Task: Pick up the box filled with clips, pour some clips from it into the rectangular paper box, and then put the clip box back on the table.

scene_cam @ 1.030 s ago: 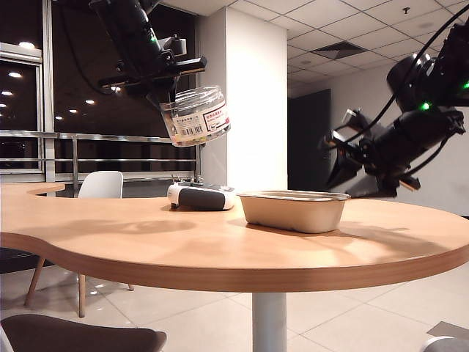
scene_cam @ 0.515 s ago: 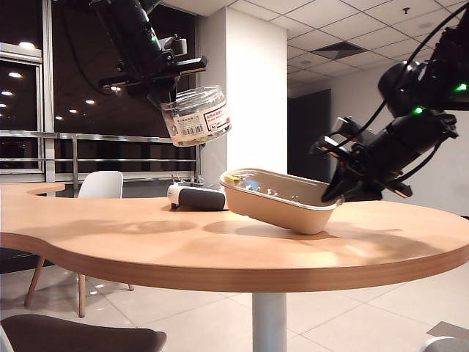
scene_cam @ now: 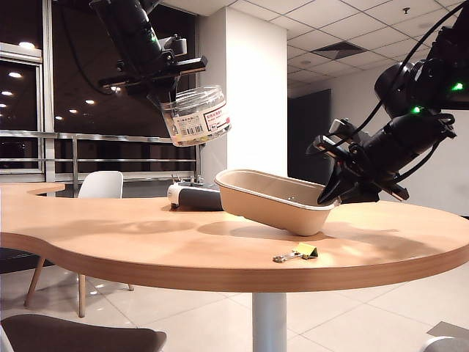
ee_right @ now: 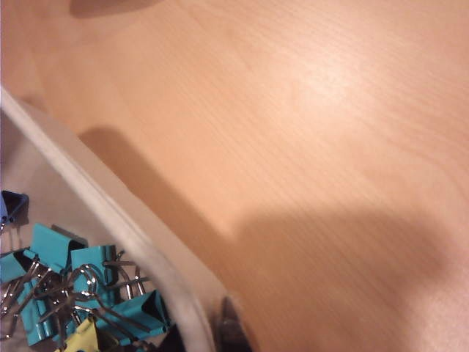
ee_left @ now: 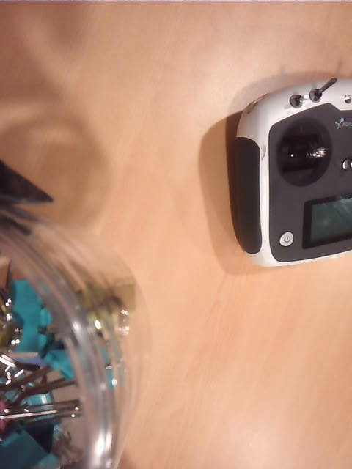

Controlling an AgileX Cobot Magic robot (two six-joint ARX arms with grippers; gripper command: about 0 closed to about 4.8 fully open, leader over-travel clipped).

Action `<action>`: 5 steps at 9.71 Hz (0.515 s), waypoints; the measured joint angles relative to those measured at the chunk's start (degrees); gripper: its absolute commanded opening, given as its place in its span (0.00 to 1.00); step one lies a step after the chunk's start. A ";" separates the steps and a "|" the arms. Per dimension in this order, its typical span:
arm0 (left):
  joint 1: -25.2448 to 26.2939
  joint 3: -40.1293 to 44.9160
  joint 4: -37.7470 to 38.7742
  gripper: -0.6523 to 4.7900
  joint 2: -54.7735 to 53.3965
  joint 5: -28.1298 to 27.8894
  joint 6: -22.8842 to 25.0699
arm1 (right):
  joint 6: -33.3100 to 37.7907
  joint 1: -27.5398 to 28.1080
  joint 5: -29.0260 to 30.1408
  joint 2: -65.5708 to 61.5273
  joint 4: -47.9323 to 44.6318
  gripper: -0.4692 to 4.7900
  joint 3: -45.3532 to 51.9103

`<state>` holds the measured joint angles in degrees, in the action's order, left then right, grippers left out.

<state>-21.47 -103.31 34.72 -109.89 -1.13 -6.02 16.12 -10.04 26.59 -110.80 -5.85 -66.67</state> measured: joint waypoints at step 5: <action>0.02 0.02 -0.02 0.11 0.00 0.00 0.00 | 3.78 -0.02 1.42 3.10 8.85 0.09 0.13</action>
<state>-21.45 -103.28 34.70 -109.89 -1.13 -6.02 19.90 -10.07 28.01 -107.70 3.01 -66.54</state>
